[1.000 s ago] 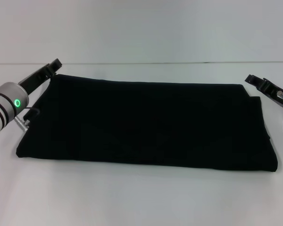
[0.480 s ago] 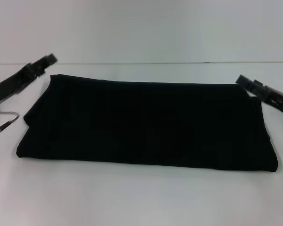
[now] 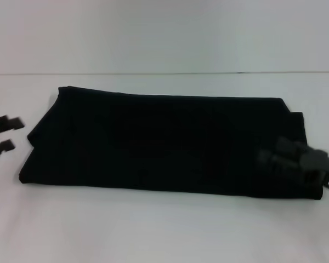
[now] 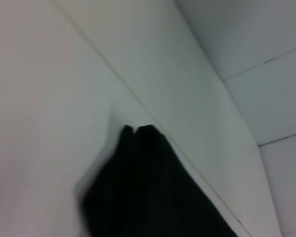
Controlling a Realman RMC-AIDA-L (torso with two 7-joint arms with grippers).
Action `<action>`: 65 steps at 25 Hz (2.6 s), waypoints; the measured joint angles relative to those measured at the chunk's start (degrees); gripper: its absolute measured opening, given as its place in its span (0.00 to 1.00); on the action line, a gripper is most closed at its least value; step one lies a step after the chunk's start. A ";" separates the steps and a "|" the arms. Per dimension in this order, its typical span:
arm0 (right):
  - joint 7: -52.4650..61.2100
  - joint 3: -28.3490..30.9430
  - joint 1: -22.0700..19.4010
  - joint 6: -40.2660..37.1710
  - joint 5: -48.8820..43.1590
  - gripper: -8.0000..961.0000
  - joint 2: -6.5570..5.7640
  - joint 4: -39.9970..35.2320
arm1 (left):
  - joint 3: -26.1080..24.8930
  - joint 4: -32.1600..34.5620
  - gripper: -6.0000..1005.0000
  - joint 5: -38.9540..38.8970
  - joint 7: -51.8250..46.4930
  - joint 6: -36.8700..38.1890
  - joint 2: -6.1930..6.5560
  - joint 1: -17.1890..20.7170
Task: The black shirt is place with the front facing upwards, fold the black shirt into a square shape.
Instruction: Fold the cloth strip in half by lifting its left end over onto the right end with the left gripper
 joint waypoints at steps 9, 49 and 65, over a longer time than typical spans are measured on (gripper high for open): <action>-9.34 -4.20 -0.57 -0.55 -0.16 0.97 1.08 0.44 | -7.90 -0.19 0.73 9.99 -11.22 9.35 0.73 1.84; -15.91 -4.25 -1.20 -1.04 -2.49 0.97 1.71 0.02 | -9.21 -10.30 0.71 9.81 -15.77 -5.90 -2.20 -1.30; -15.81 -4.14 -1.05 -1.95 -2.38 0.97 1.71 0.02 | -8.23 -9.63 0.71 10.07 -10.55 -6.68 -2.19 -3.34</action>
